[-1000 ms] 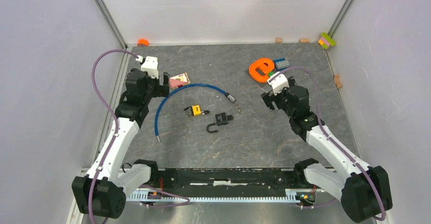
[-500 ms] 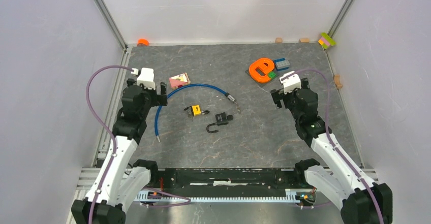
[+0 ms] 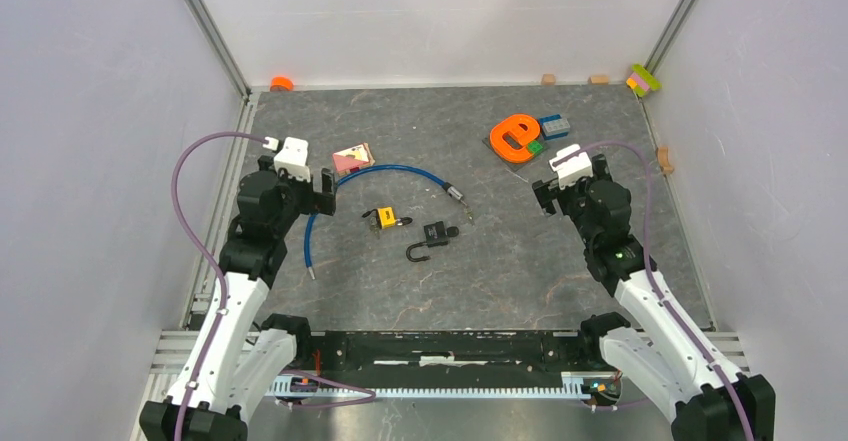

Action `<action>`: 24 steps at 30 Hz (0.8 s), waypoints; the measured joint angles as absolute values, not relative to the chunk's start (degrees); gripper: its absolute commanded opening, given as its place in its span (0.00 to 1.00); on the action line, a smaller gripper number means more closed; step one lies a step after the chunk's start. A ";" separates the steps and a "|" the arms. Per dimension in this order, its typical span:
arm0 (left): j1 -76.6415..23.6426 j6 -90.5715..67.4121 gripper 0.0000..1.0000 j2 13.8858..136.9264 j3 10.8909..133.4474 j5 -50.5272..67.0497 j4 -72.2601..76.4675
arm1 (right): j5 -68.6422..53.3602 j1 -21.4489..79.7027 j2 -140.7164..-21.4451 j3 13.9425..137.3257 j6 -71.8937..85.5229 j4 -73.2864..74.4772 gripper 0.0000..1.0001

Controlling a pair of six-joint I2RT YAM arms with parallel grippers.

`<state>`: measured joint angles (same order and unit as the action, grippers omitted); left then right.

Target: Unlock with the key

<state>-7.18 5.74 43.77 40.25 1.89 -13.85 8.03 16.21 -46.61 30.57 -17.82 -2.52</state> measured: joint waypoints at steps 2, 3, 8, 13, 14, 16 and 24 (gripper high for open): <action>-7.18 5.72 1.00 43.77 40.25 4.56 -14.41 | 7.55 16.21 -46.19 30.35 -17.87 -2.50 0.98; -7.18 5.72 1.00 43.77 40.25 5.85 -14.72 | 7.38 16.21 -45.93 30.24 -17.87 -2.50 0.98; -7.18 5.72 1.00 43.42 40.34 10.33 -16.29 | 6.50 16.10 -44.62 30.11 -18.06 -2.50 0.98; -7.18 5.72 1.00 41.54 40.56 10.61 -17.34 | 5.41 16.10 -42.54 29.85 -18.33 -2.70 0.98; -7.18 5.72 1.00 41.15 40.64 10.57 -17.43 | 5.23 16.10 -42.24 29.69 -18.35 -2.74 0.98; -7.18 5.72 1.00 40.62 40.82 10.41 -17.47 | 4.99 16.10 -42.09 29.45 -18.41 -2.79 0.98; -7.18 5.72 1.00 40.56 41.21 9.13 -17.52 | 4.95 16.10 -42.59 29.21 -18.50 -2.72 0.98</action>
